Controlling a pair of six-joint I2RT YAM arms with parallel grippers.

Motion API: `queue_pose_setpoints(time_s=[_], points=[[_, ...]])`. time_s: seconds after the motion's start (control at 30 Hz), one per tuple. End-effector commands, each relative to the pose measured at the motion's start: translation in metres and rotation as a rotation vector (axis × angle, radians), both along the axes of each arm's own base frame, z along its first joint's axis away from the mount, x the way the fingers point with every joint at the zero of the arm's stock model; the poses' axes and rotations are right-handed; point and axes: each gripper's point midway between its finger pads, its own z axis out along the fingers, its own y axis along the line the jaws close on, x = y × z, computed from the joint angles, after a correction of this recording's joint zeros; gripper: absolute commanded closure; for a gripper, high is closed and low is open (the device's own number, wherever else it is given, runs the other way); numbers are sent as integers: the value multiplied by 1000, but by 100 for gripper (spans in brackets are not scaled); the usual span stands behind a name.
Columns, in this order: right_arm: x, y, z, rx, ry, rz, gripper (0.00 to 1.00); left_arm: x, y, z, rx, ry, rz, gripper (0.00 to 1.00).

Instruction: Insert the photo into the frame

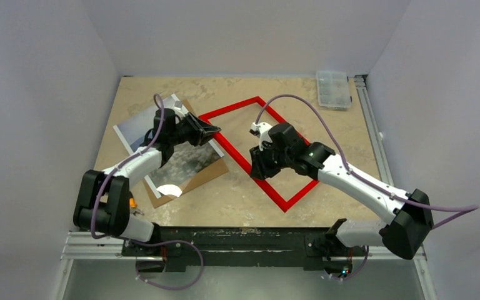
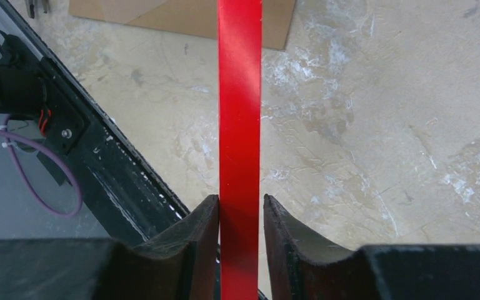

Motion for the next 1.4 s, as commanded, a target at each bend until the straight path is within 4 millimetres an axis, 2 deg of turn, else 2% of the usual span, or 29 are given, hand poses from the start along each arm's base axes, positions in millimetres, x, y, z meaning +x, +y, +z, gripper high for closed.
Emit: queue_pose_setpoints(time_s=[0.0, 0.1, 0.13, 0.27, 0.57, 0.83, 1.03, 1.3, 1.37], points=[[20, 8, 39, 65, -121, -20, 58, -1, 7, 15, 66, -119, 10, 100], [26, 7, 55, 82, -164, -41, 31, -5, 8, 21, 81, -117, 43, 100], [28, 6, 61, 88, -183, -54, 25, -6, 8, 21, 86, -112, 49, 100], [37, 2, 85, 84, -257, -109, 16, -10, 11, 26, 103, -103, 85, 100], [40, 13, 106, -108, -430, -210, 14, -15, 16, 28, 128, -75, 116, 100], [15, 38, 104, -389, -712, -206, 18, -17, 16, 30, 133, -70, 113, 100], [2, 55, 83, -524, -805, -187, 20, -19, 16, 28, 138, -64, 110, 100], [10, 47, 39, -750, -863, -230, 26, -20, 16, 30, 138, -69, 109, 100], [12, 42, 34, -797, -883, -266, 27, -21, 17, 30, 136, -67, 110, 100]])
